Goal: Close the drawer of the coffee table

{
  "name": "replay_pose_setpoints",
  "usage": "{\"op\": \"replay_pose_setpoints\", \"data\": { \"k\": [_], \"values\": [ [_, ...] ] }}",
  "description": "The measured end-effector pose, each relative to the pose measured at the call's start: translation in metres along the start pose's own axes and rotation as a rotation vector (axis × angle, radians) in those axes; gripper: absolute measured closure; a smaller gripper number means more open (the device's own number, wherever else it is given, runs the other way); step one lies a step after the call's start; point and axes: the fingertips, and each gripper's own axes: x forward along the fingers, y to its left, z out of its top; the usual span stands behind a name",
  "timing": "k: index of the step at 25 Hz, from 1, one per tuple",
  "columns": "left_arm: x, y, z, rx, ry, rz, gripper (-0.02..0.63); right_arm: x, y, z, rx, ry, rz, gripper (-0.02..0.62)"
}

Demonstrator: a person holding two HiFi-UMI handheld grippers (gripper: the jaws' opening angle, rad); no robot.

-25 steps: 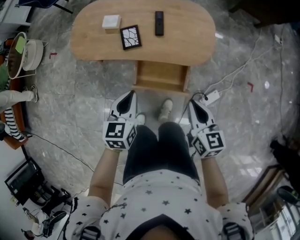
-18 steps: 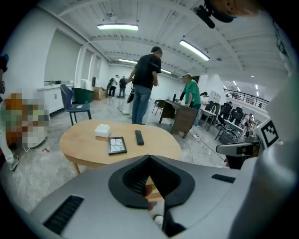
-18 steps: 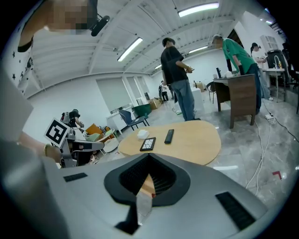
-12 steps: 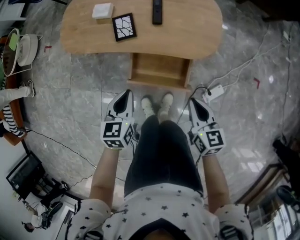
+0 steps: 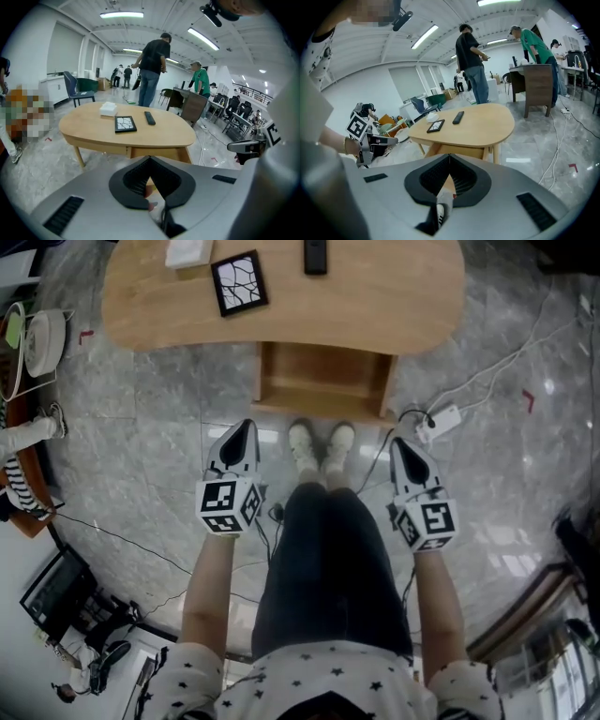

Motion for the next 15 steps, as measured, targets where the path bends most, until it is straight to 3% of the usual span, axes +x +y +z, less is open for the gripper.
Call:
{"op": "replay_pose_setpoints", "data": {
  "k": [15],
  "values": [
    [0.057, 0.024, -0.071, 0.066, 0.125, -0.038, 0.604, 0.044, -0.052, -0.085, 0.022, 0.136, -0.062, 0.584]
  ]
}}
